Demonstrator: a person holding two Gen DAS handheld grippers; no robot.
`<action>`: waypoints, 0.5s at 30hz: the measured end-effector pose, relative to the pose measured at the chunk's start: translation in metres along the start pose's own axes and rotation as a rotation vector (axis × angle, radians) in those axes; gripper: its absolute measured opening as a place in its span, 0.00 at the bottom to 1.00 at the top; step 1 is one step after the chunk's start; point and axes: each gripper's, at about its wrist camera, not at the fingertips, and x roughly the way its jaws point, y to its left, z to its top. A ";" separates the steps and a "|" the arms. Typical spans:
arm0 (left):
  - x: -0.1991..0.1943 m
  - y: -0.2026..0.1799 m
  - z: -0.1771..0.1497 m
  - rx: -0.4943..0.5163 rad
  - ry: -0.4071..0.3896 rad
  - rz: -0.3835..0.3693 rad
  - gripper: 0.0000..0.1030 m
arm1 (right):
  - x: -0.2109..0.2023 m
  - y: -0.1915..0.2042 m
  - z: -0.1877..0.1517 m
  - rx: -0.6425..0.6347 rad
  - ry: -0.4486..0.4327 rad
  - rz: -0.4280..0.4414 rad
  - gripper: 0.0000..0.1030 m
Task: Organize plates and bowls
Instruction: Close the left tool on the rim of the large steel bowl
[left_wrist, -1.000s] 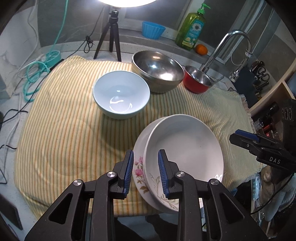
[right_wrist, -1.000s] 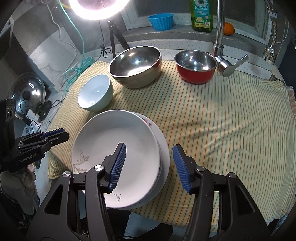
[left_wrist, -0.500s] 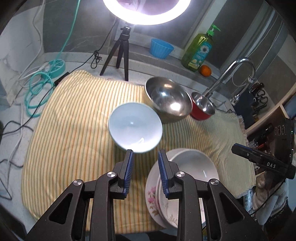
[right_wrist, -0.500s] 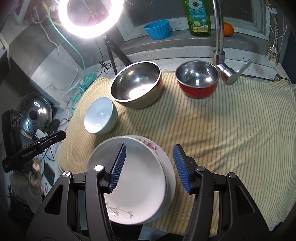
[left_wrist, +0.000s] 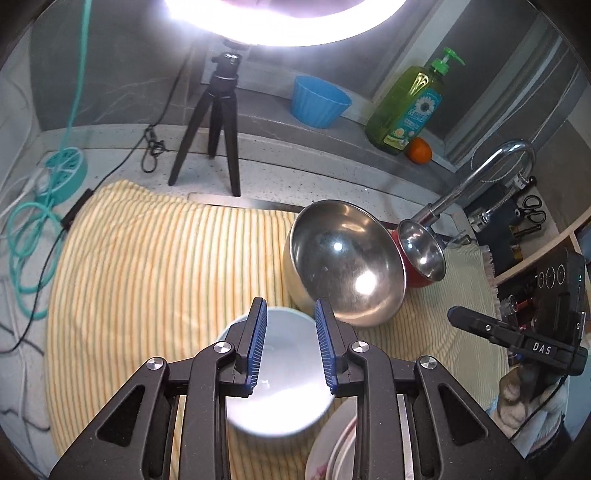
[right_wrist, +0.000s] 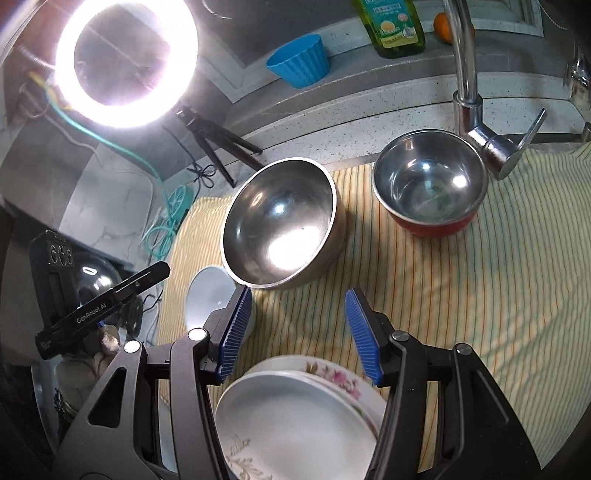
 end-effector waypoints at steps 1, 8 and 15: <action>0.006 -0.001 0.004 0.004 0.010 0.006 0.25 | 0.006 0.000 0.003 0.002 0.001 -0.014 0.54; 0.042 0.003 0.026 -0.023 0.070 -0.033 0.25 | 0.035 -0.011 0.022 0.028 0.015 -0.057 0.54; 0.067 0.002 0.035 -0.013 0.115 -0.031 0.24 | 0.054 -0.018 0.033 0.045 0.040 -0.060 0.44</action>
